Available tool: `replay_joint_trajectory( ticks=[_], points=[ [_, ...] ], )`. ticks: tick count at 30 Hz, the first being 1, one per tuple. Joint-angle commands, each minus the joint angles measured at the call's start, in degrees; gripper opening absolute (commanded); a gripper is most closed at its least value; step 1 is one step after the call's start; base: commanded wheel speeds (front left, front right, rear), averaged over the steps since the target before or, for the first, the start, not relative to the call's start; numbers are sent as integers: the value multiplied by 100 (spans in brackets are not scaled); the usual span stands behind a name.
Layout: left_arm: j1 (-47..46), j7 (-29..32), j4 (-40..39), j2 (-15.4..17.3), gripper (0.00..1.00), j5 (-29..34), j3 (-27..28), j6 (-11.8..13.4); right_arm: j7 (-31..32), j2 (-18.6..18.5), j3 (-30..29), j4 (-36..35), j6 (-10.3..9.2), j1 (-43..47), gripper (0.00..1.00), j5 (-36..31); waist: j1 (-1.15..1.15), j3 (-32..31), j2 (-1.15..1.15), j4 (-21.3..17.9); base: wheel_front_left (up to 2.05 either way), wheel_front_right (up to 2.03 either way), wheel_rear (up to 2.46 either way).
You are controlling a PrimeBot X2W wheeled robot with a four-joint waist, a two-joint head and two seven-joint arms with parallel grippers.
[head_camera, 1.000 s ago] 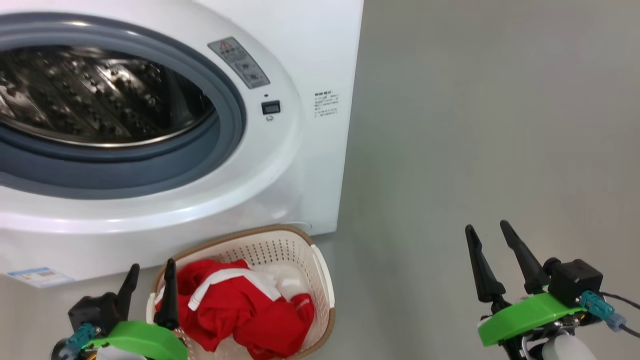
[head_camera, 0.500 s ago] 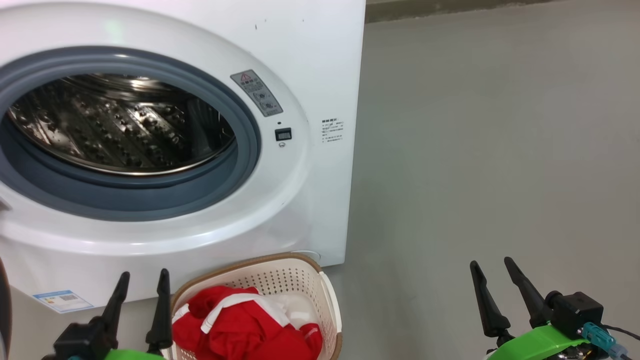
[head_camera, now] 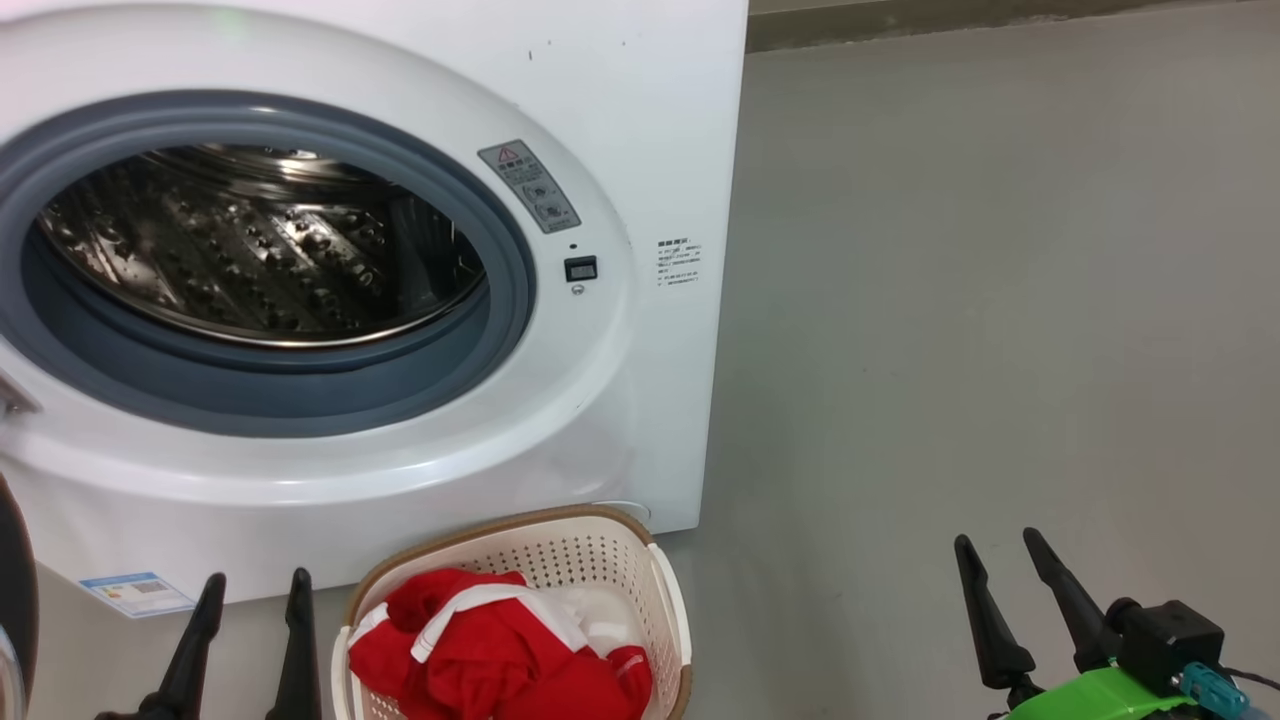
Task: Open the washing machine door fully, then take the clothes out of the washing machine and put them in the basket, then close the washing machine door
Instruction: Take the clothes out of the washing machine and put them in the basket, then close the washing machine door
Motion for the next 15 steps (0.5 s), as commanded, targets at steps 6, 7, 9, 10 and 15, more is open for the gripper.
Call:
replay_joint_trajectory(
  ticks=[6,7,9,10,15],
  points=[
    [-55,-28,-142,31,100,-57,125,9,-36,-89,82,-162,36,-81,100,3,0,59,0,28,0,0,0],
    [-72,-28,-137,31,100,-64,117,18,-36,-90,83,-163,36,-92,100,0,0,68,0,27,0,0,0],
    [-110,-28,-136,30,100,-77,106,30,-36,-95,82,-164,36,-113,100,-5,0,76,0,23,0,0,0],
    [-124,-28,-137,30,100,-81,100,35,-36,-98,81,-165,36,-122,100,-8,0,81,0,22,0,0,0],
    [-170,-28,-133,30,100,-91,85,42,-36,-103,83,-167,36,-156,100,-30,0,96,0,13,0,0,0]
  ],
)
